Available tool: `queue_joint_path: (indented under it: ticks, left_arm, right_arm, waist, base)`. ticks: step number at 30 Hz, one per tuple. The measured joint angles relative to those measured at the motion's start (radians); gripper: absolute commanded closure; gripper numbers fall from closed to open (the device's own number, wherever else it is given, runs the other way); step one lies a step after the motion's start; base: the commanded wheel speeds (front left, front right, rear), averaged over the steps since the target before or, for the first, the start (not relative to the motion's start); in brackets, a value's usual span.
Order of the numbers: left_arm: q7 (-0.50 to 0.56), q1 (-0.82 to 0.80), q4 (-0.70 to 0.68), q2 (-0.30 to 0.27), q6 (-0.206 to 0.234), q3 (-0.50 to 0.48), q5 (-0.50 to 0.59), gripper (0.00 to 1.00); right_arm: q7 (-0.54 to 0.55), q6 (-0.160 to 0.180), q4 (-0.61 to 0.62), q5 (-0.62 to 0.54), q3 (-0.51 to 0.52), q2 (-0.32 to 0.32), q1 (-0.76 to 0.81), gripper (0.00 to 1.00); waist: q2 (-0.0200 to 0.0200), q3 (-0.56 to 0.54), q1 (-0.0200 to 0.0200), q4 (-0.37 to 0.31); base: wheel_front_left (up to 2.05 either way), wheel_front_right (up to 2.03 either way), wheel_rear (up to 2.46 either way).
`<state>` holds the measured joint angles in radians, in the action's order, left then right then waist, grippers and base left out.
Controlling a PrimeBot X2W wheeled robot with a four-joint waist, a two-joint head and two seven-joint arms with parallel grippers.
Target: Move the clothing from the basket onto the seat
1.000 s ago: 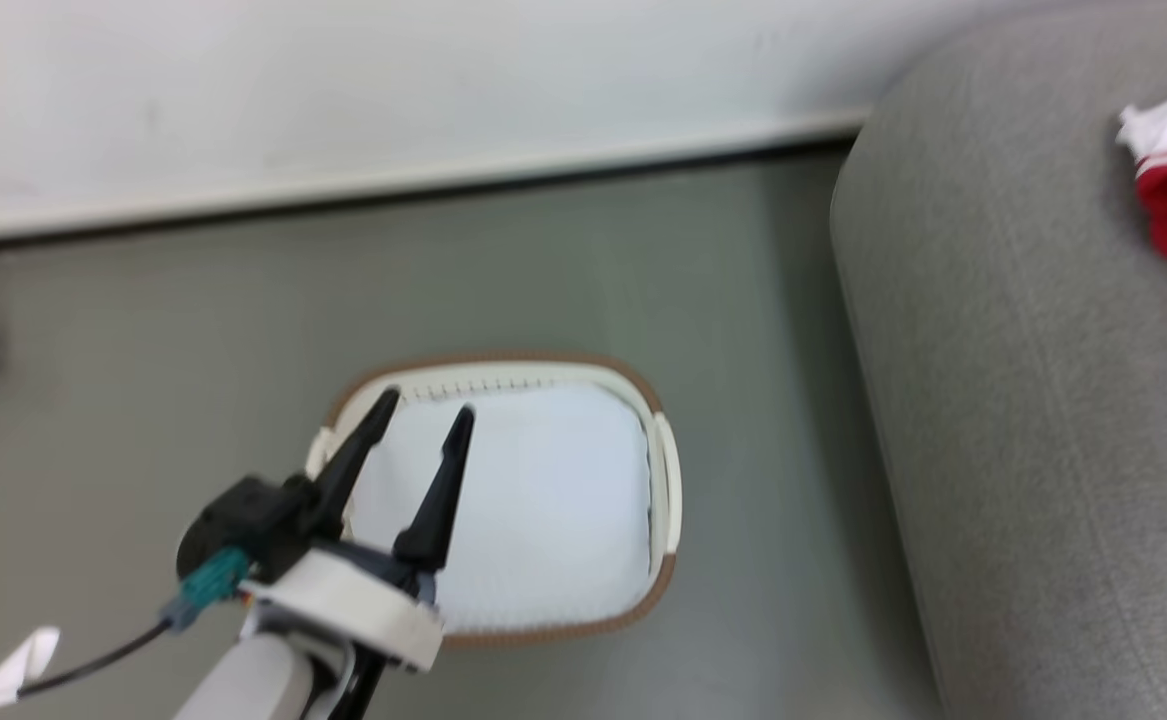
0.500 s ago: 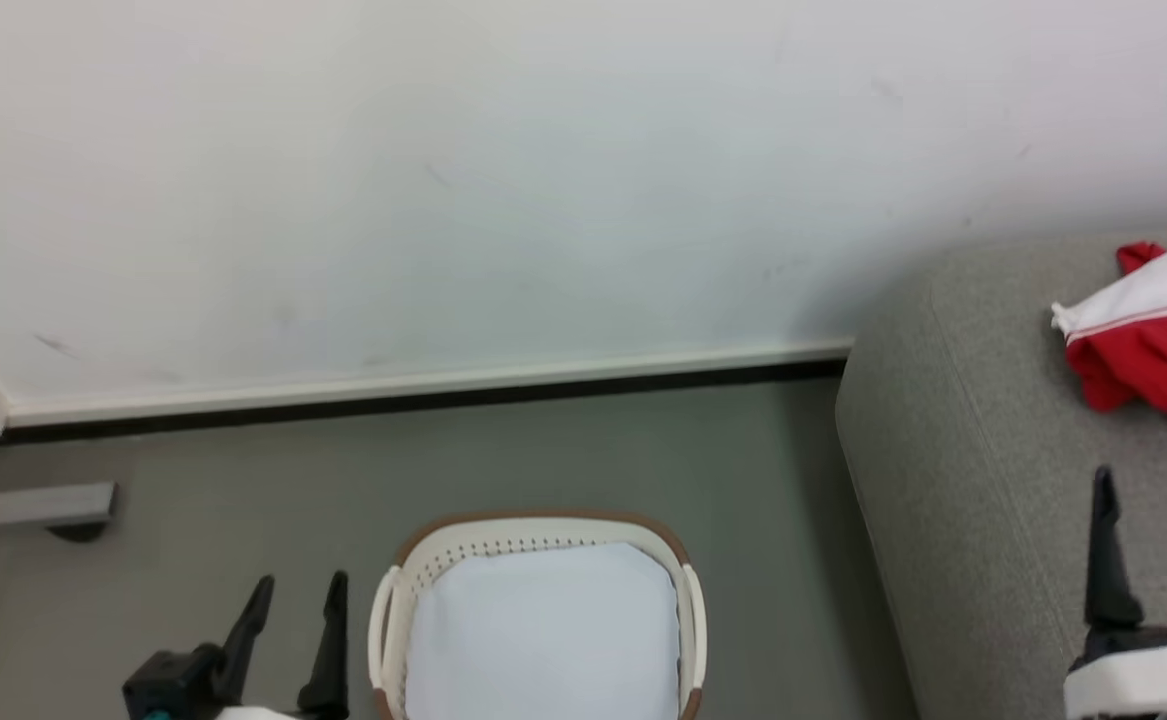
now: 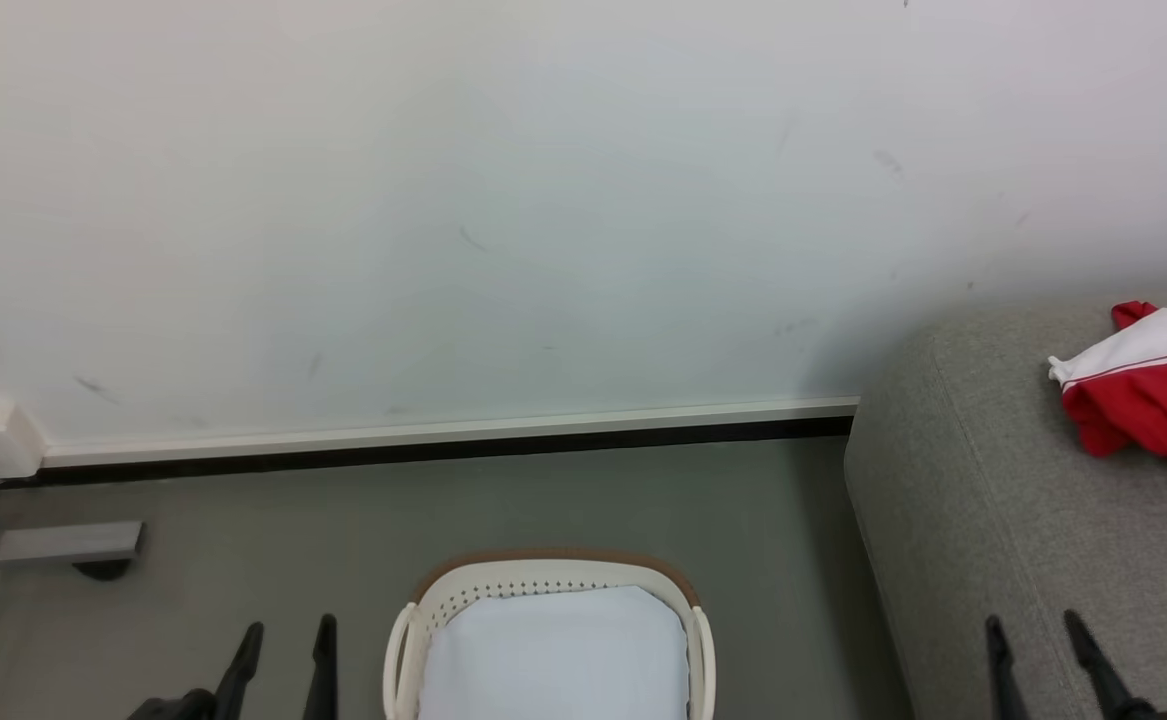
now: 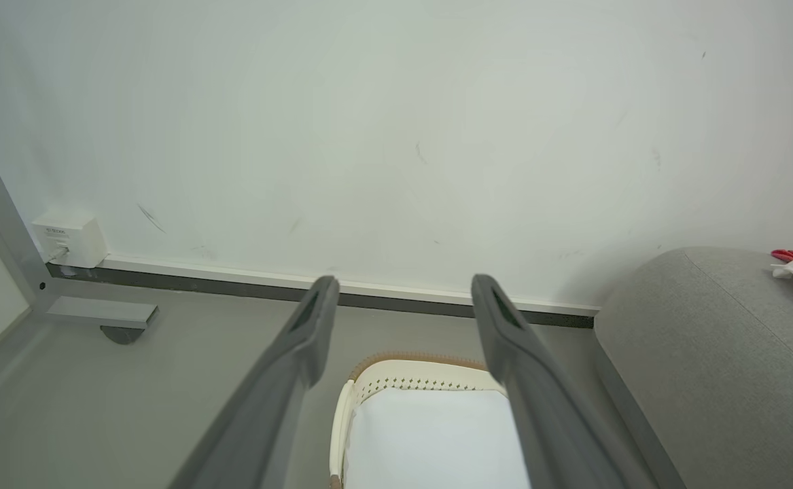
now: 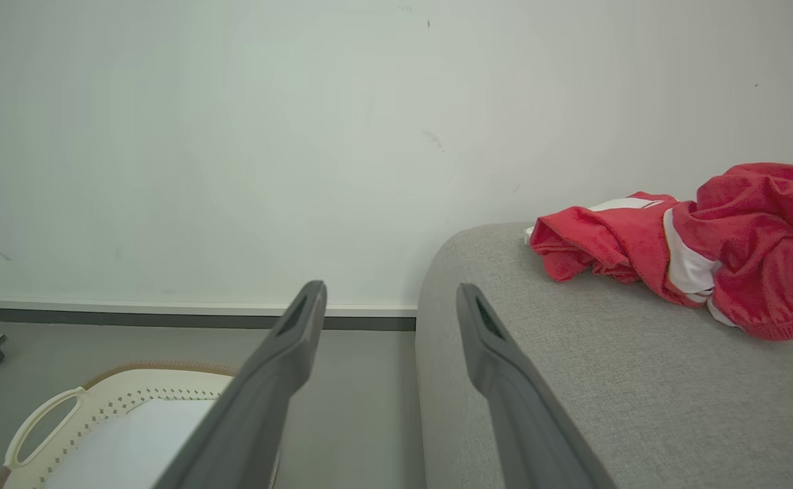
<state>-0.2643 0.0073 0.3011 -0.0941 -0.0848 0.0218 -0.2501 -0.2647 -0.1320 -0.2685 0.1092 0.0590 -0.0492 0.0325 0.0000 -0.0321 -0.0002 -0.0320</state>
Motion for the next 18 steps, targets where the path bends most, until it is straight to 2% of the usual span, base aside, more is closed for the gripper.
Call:
queue_joint_path:
  ticks: [6, 18]
  left_arm:
    - [0.000, 0.005, 0.016, 0.022, -0.018, -0.035, 0.030, 0.00]
    - [0.000, 0.004, 0.042, 0.040, -0.038, -0.058, 0.048, 0.00]
  right_arm:
    - [0.000, 0.000, -0.014, -0.002, -0.061, 0.001, 0.013, 0.00]
    - [0.000, 0.000, -0.013, 0.007, -0.067, 0.001, 0.012, 0.00]
  waist:
    - [0.0000, -0.015, 0.0001, 0.000]
    - [0.0000, -0.021, 0.0002, 0.013]
  base:
    - [0.00, 0.00, 0.00]
    - [0.00, 0.00, 0.00]
